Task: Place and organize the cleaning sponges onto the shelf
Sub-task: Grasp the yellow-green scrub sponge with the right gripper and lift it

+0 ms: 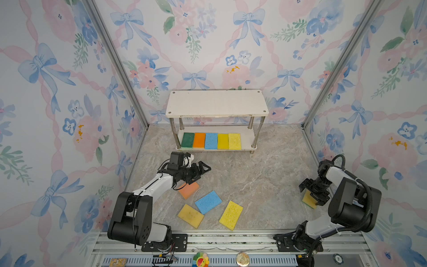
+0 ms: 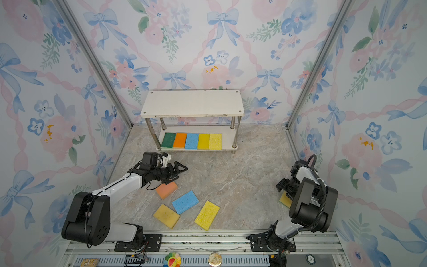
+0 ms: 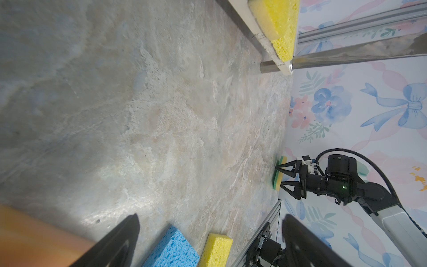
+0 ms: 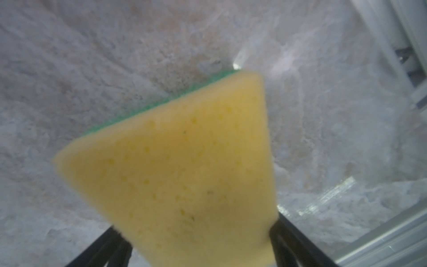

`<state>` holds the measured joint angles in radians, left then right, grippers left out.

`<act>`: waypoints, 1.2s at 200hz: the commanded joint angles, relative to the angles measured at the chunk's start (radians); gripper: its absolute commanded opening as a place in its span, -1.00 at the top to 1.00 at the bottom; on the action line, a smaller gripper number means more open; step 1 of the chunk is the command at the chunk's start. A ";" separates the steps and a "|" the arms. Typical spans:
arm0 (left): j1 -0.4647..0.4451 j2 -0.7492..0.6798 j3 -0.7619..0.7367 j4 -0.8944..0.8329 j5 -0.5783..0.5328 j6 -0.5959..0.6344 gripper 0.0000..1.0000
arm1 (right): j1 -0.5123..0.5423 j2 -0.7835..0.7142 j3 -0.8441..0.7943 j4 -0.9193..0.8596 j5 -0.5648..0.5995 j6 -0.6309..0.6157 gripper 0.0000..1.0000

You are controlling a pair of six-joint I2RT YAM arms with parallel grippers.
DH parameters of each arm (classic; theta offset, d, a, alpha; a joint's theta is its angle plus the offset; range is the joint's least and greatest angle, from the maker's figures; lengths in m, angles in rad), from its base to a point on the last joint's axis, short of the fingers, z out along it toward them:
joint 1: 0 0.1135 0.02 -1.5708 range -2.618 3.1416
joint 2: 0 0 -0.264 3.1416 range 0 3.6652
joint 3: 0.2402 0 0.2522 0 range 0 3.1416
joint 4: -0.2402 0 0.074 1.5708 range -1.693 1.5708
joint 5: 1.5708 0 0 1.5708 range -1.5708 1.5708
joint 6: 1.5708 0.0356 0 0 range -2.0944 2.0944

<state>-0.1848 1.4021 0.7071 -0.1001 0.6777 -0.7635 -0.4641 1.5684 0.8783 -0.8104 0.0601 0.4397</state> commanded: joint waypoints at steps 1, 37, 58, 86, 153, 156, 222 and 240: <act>-0.001 0.018 0.025 -0.003 0.000 -0.007 -0.96 | 0.001 -0.004 -0.029 0.033 -0.027 -0.018 -0.60; -0.001 0.018 0.028 -0.003 -0.004 -0.008 -0.96 | 0.048 -0.045 -0.037 0.027 -0.033 -0.023 -0.26; -0.001 0.018 0.028 -0.003 -0.004 -0.008 -0.96 | 0.122 -0.072 -0.033 0.015 -0.058 -0.010 -0.22; 0.000 0.010 0.024 -0.003 -0.008 -0.007 -0.96 | 0.354 -0.095 0.004 -0.024 -0.077 0.035 -0.20; -0.001 -0.014 -0.003 -0.003 -0.020 -0.008 -0.96 | 0.799 0.005 0.146 -0.025 -0.149 0.177 -0.68; -0.001 -0.016 -0.004 -0.004 -0.020 -0.007 -0.96 | 0.800 0.007 0.149 -0.031 -0.146 0.173 -0.74; -0.001 -0.024 -0.015 -0.004 -0.016 -0.007 -0.96 | 0.860 0.146 0.206 -0.014 -0.154 0.013 -0.94; -0.001 -0.028 -0.017 -0.004 -0.015 -0.009 -0.96 | 0.894 0.189 0.250 -0.007 -0.161 -0.018 -0.94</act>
<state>-0.1848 1.4040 0.7078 -0.0998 0.6659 -0.7635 0.3847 1.7065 1.0683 -0.8173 -0.0841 0.4889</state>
